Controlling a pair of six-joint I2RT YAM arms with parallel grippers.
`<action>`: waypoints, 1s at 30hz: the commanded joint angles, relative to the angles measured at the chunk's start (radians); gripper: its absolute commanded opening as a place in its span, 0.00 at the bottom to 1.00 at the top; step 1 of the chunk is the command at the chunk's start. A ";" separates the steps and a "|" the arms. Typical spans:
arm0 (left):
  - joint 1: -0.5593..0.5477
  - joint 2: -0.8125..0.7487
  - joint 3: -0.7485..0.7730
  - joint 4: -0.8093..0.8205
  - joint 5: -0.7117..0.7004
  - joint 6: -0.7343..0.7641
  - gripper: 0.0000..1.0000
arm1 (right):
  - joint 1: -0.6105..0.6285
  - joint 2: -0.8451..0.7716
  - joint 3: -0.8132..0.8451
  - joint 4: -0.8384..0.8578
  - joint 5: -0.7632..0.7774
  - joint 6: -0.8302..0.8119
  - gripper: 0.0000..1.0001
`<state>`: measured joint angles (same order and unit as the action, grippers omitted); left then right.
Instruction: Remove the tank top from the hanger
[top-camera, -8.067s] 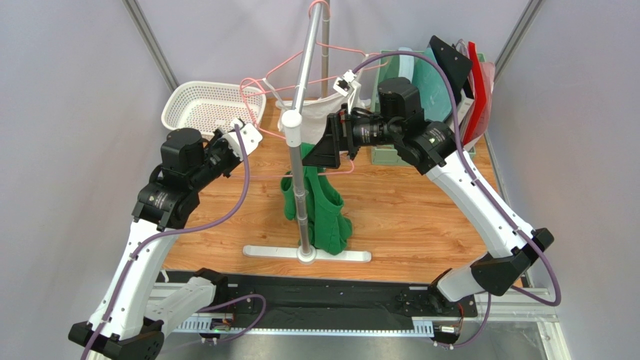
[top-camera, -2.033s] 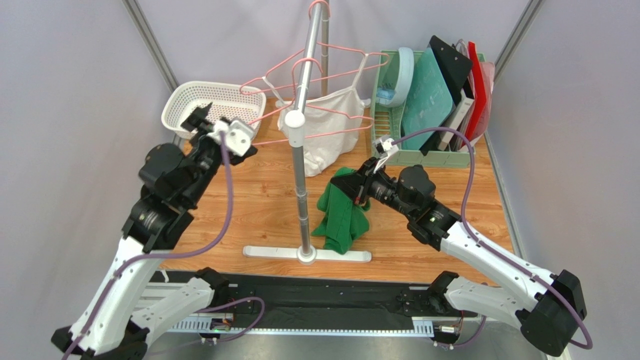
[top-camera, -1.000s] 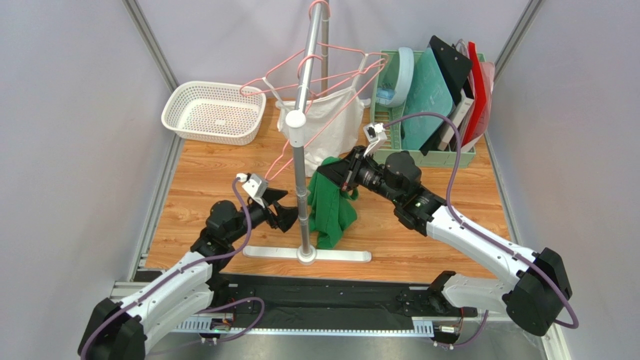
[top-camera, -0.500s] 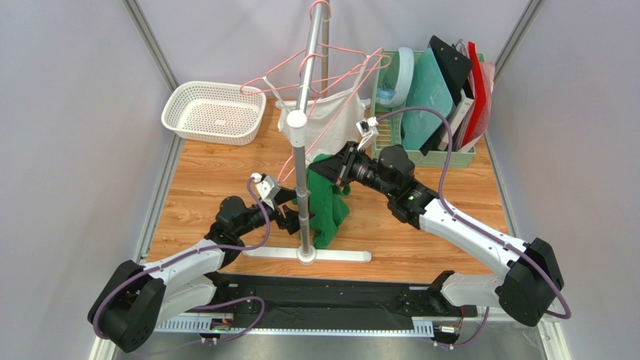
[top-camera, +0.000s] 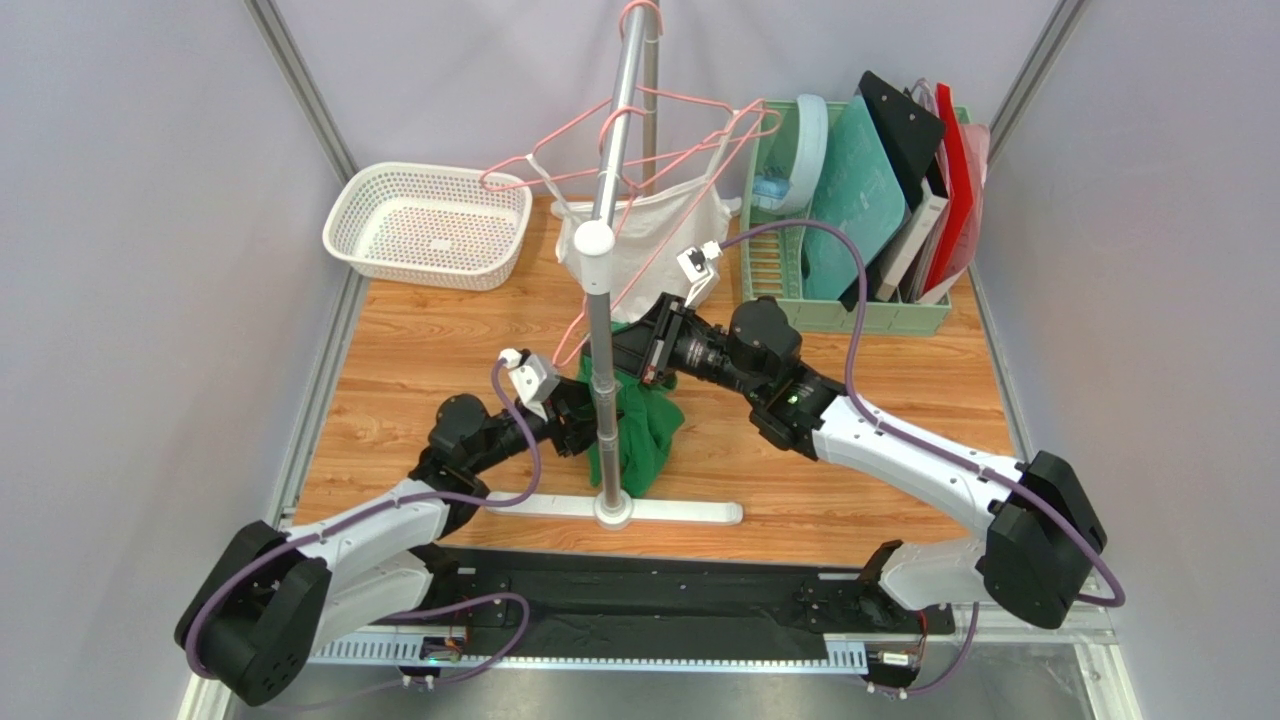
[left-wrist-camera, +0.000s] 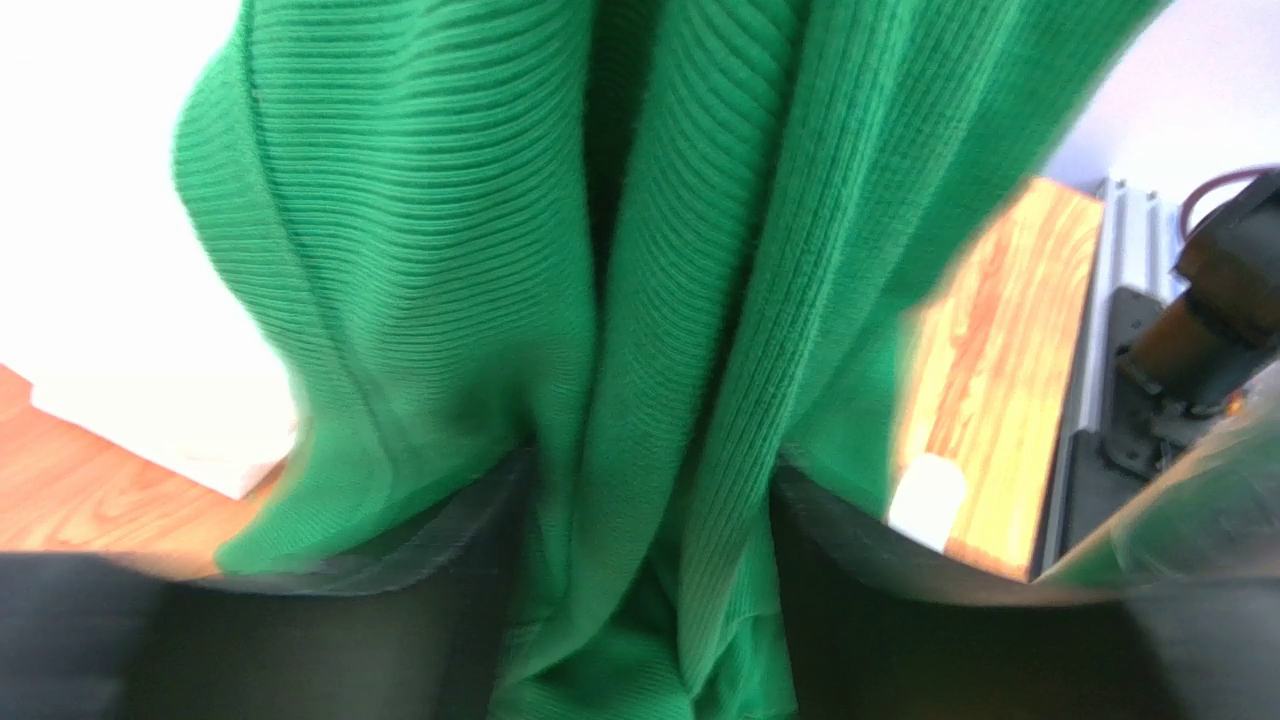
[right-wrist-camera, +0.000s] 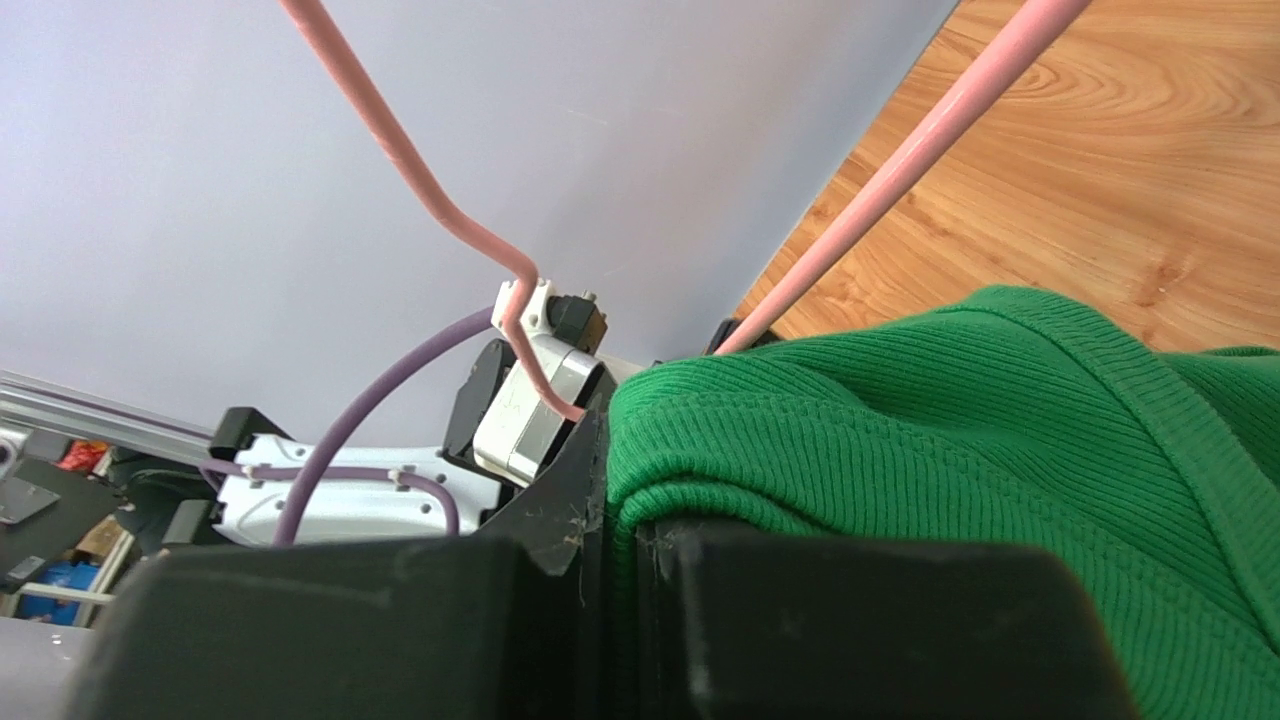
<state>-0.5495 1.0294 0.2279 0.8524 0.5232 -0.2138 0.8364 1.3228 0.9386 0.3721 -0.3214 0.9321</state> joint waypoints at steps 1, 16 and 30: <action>-0.004 -0.054 -0.027 0.085 0.009 -0.002 0.45 | 0.024 0.001 0.029 0.134 -0.007 0.054 0.00; -0.004 -0.485 -0.065 -0.324 -0.239 -0.056 0.00 | 0.047 -0.022 0.009 0.023 0.022 -0.002 0.14; -0.003 -0.954 -0.032 -1.012 -0.740 -0.349 0.00 | 0.046 -0.186 0.025 -0.529 0.235 -0.314 0.73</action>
<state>-0.5503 0.1318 0.1341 0.0921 0.0223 -0.4221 0.8768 1.1889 0.9230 0.0860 -0.1905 0.7540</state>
